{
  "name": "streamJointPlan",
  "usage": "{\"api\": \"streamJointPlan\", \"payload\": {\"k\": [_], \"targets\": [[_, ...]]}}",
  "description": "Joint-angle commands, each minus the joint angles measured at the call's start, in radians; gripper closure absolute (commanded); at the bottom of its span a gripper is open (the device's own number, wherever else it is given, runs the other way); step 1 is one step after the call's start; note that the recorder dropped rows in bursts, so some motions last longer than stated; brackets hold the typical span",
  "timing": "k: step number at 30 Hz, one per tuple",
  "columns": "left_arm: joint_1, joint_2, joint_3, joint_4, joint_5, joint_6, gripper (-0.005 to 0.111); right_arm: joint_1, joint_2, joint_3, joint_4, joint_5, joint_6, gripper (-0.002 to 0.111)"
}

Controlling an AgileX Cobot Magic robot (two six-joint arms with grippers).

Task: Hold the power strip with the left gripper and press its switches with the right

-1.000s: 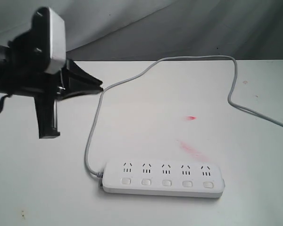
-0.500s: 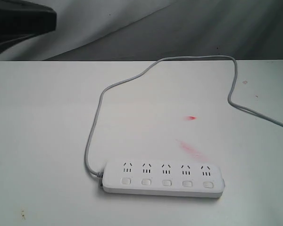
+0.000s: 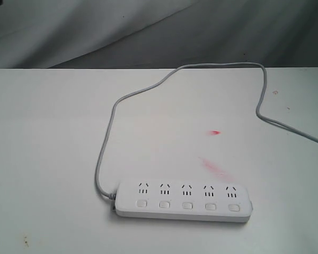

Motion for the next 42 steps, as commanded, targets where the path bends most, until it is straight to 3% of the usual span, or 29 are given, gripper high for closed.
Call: {"api": "streamJointPlan", "payload": {"k": [1, 3, 11, 29, 33, 38, 41, 42], "targets": [[-0.005, -0.054, -0.002, 0.317, -0.124, -0.441, 0.106, -0.008, -0.006, 0.004, 0.001, -0.006, 0.003, 0.108], [-0.005, -0.077, -0.002, 0.497, -0.188, -0.674, 0.106, -0.008, -0.006, 0.004, 0.001, -0.006, 0.004, 0.108], [-0.005, -0.166, -0.002, 0.954, -0.294, -1.151, 0.106, -0.008, -0.006, 0.004, 0.001, -0.006, 0.004, 0.108], [-0.005, -0.199, 0.0, 0.903, -0.249, -1.087, 0.106, -0.008, -0.006, 0.004, 0.001, -0.006, 0.004, 0.108], [-0.005, -0.194, 0.008, 0.917, -0.186, -1.087, 0.106, -0.008, -0.006, 0.004, 0.001, -0.006, 0.004, 0.108], [-0.005, -0.14, 0.109, 0.917, -0.219, -1.097, 0.106, -0.008, -0.006, 0.004, 0.001, -0.006, 0.004, 0.108], [0.009, -0.095, 0.236, 0.917, -0.364, -1.118, 0.106, -0.008, -0.006, 0.004, 0.001, -0.006, 0.004, 0.108], [0.044, -0.111, 0.292, 0.896, -0.418, -1.135, 0.106, -0.008, -0.006, 0.004, 0.001, -0.006, 0.004, 0.108]]}}
